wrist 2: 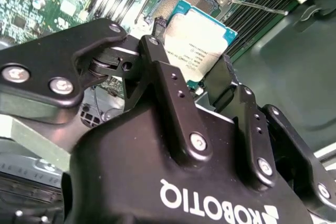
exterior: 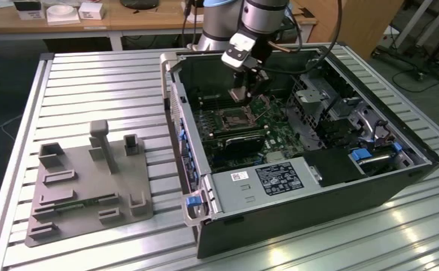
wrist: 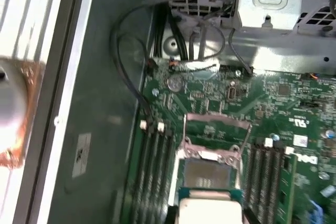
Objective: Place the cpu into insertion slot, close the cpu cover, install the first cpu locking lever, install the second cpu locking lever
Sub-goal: 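Place the cpu into insertion slot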
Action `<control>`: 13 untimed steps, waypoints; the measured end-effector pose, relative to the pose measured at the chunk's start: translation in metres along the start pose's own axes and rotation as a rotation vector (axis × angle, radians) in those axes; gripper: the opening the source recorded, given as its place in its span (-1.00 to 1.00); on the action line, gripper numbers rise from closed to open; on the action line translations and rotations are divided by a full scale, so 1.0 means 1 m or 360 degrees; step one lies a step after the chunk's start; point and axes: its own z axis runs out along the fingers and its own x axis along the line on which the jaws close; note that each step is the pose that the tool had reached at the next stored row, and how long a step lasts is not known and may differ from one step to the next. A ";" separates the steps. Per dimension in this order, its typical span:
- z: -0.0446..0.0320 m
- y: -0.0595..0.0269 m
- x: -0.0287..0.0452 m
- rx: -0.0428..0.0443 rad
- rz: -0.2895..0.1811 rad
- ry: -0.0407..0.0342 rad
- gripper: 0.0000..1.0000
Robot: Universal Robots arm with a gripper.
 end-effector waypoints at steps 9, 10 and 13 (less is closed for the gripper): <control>0.0004 -0.0001 0.0000 0.0001 0.0006 0.0000 0.08; 0.0004 -0.0001 0.0000 0.0002 0.0006 0.0000 0.08; 0.0004 -0.0001 0.0000 0.0002 0.0006 0.0000 0.08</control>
